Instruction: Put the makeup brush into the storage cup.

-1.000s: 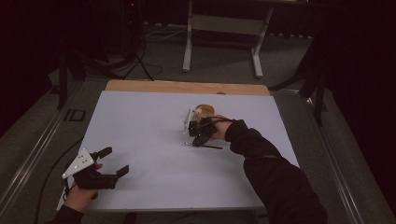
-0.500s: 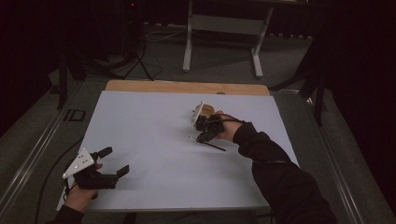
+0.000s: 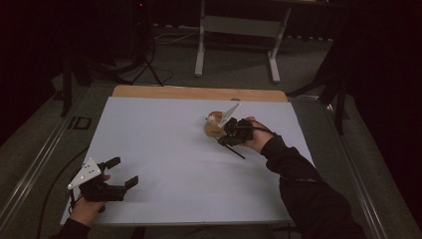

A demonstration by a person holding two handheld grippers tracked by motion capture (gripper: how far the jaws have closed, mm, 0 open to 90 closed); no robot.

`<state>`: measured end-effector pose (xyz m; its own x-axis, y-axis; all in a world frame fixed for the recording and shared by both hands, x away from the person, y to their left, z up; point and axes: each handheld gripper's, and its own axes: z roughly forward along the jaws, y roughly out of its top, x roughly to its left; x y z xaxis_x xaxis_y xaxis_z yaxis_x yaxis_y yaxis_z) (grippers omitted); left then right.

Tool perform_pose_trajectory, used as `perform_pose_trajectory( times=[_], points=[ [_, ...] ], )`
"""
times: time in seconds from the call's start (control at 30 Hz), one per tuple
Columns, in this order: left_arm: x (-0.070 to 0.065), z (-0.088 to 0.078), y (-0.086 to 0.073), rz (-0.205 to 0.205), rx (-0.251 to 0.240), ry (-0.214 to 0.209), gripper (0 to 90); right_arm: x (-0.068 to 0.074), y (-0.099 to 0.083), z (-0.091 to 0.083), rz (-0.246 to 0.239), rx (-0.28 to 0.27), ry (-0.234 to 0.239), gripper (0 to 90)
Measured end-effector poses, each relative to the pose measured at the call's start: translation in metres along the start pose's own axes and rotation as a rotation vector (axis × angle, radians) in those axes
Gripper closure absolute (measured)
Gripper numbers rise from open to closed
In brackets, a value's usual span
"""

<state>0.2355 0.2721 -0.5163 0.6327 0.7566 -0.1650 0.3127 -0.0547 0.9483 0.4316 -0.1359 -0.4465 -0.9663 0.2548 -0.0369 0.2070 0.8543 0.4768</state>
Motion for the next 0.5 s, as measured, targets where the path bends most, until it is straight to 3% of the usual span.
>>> perform_pose_trajectory(
  times=[0.5],
  points=[
    [0.000,0.000,0.000,-0.003,-0.003,-0.001,0.5,0.002,-0.018,-0.027,0.079,-0.162,-0.057,85.5]
  ],
)
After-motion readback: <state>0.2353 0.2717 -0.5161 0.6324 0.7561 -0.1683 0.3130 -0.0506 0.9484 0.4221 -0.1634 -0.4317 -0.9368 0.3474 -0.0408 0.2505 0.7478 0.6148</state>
